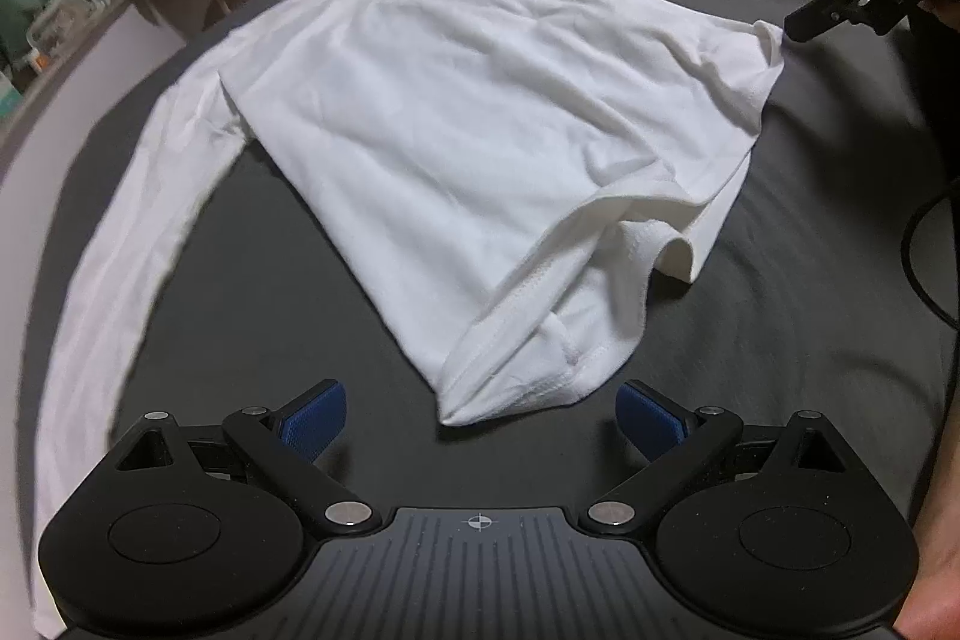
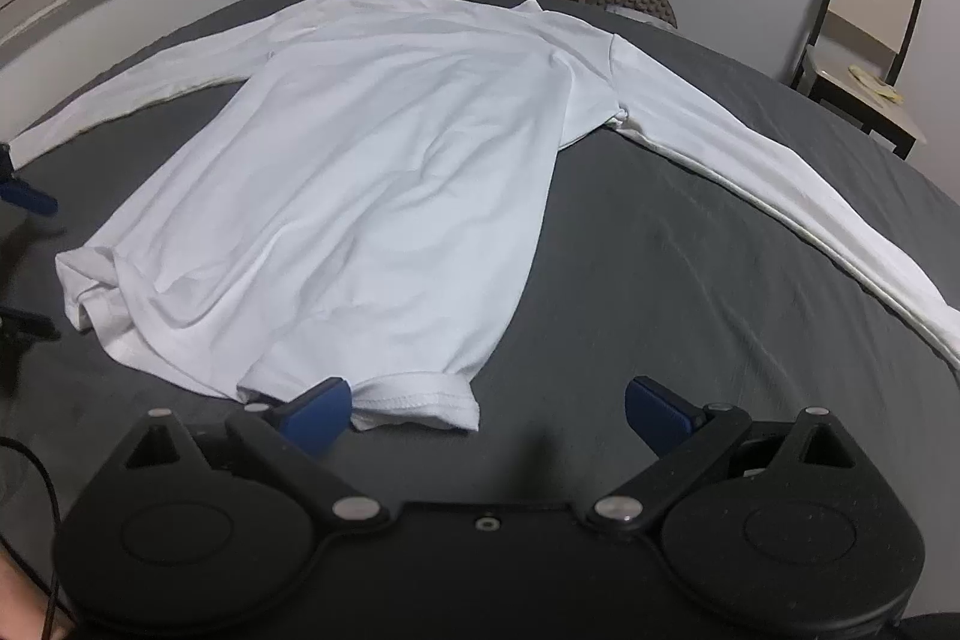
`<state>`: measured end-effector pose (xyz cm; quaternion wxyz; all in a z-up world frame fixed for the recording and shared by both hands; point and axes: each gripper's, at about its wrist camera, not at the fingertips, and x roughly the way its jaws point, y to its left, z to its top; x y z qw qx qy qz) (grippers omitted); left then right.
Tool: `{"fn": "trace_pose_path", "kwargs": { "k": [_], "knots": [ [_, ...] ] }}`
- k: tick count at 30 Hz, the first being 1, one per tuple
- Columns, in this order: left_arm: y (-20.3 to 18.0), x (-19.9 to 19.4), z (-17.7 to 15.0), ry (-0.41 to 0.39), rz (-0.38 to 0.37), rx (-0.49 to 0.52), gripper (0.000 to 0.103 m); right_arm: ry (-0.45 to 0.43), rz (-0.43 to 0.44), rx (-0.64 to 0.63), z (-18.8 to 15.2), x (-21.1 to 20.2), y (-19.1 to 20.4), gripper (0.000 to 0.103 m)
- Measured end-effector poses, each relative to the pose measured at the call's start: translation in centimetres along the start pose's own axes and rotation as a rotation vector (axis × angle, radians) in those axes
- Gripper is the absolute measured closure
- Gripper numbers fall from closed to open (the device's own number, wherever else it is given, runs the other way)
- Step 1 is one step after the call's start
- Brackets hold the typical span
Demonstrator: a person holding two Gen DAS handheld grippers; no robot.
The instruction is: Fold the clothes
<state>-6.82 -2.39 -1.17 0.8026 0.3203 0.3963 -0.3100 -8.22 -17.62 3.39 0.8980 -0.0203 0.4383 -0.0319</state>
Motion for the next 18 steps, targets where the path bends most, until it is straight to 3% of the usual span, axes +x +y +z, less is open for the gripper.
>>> {"fn": "trace_pose_path", "kwargs": {
  "k": [5,9,11,12,13,18],
  "knots": [
    [-0.1,0.0,-0.1,0.01,0.015,0.029,0.005,0.017,-0.029,-0.057,-0.1,0.0,0.9,0.011],
    [1.6,0.1,0.4,-0.013,-0.039,-0.095,0.005,0.016,-0.026,-0.059,-0.1,-0.1,0.8,0.02],
    [3.1,0.2,0.3,-0.009,-0.076,-0.212,0.017,0.033,-0.02,-0.035,0.1,0.0,0.1,0.027],
    [3.6,0.4,0.1,0.007,-0.064,-0.238,0.031,0.052,-0.021,-0.023,0.2,0.2,-0.3,0.031],
    [4.0,0.6,-0.1,0.023,-0.051,-0.263,0.036,0.072,-0.02,-0.021,0.3,0.4,-0.6,0.032],
    [4.0,1.4,-0.7,0.087,-0.045,-0.261,0.036,0.138,-0.014,-0.159,0.8,1.3,-0.1,0.043]
  ]
}}
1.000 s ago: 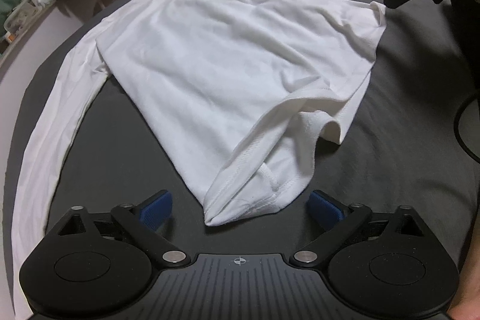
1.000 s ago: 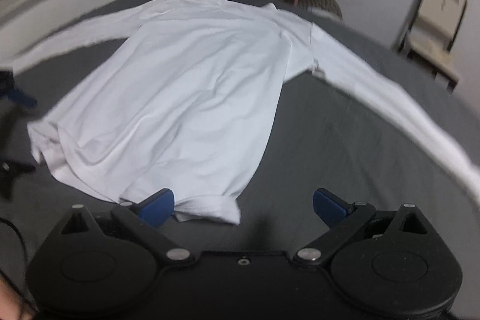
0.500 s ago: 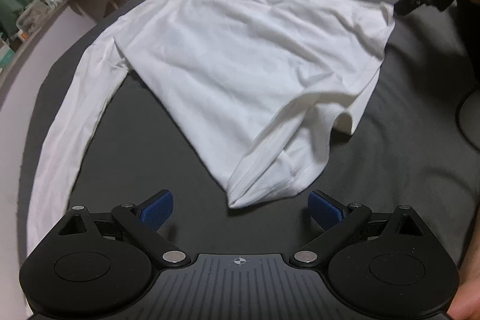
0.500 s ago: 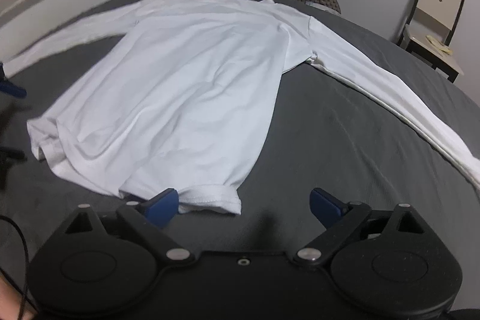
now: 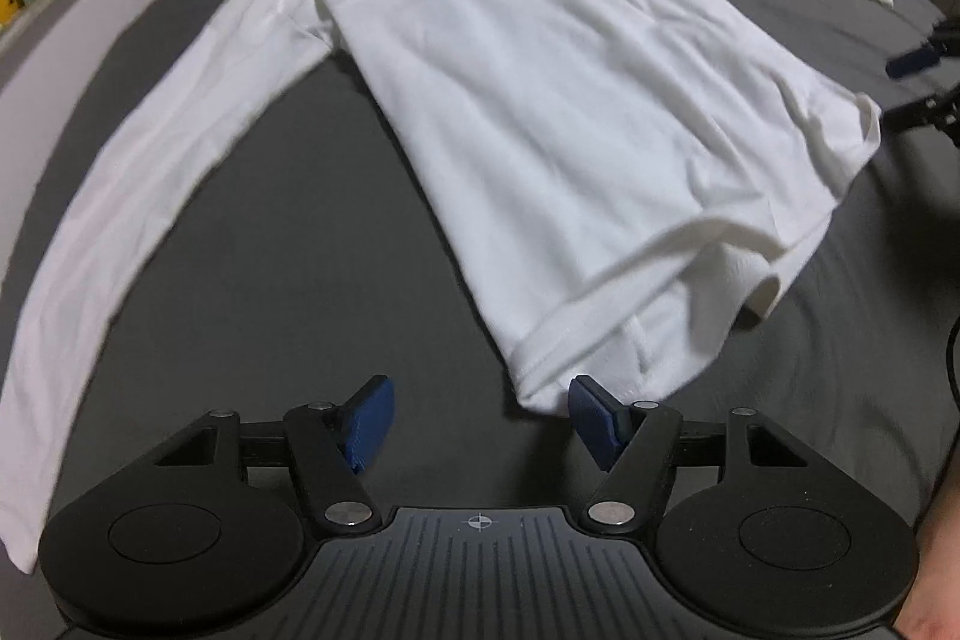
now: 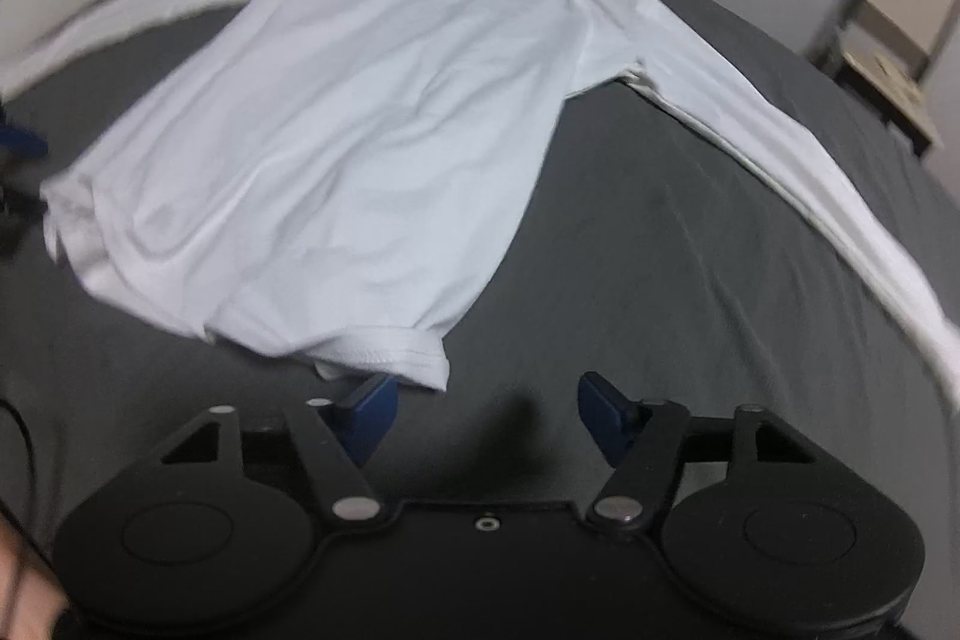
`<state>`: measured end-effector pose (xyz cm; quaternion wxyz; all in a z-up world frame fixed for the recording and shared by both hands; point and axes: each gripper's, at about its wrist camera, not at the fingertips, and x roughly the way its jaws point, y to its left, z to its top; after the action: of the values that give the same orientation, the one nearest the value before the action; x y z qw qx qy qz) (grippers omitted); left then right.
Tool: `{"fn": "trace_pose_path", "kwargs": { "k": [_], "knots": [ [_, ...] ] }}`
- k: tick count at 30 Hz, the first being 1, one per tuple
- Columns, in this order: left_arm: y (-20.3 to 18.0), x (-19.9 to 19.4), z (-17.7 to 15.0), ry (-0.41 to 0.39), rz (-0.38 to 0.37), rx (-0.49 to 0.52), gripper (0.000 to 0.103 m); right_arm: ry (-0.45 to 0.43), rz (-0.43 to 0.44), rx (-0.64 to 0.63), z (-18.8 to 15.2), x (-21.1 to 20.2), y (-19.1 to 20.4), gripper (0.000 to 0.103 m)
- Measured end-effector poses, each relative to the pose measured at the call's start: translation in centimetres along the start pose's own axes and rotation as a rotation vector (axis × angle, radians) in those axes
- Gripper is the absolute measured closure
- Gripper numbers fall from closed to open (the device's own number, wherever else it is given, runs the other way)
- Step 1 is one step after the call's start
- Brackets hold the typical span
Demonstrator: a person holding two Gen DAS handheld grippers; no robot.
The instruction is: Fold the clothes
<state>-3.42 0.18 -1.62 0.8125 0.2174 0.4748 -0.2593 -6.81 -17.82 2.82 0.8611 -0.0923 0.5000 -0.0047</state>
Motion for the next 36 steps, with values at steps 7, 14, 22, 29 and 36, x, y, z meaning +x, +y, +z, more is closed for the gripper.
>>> {"fn": "trace_pose_path", "kwargs": {
  "k": [7,14,22,29,36],
  "knots": [
    [-0.5,0.9,0.3,0.026,-0.033,-0.007,0.036,-0.043,-0.033,-0.456,0.1,0.5,4.0,0.047],
    [-0.3,1.2,0.2,0.022,-0.059,-0.06,0.036,-0.051,0.106,-0.194,2.4,0.1,0.9,0.095],
    [-0.2,0.5,0.4,-0.005,-0.186,-0.125,0.035,-0.145,0.105,0.487,0.3,-3.6,-10.0,0.098],
    [-2.7,0.7,1.1,-0.006,-0.238,-0.022,0.035,-0.121,0.045,0.62,-0.1,-0.6,-12.0,0.098],
    [-4.3,-0.1,2.1,-0.087,-0.2,0.089,0.038,-0.118,0.031,0.687,-0.9,1.0,-13.3,0.098]
  ]
}}
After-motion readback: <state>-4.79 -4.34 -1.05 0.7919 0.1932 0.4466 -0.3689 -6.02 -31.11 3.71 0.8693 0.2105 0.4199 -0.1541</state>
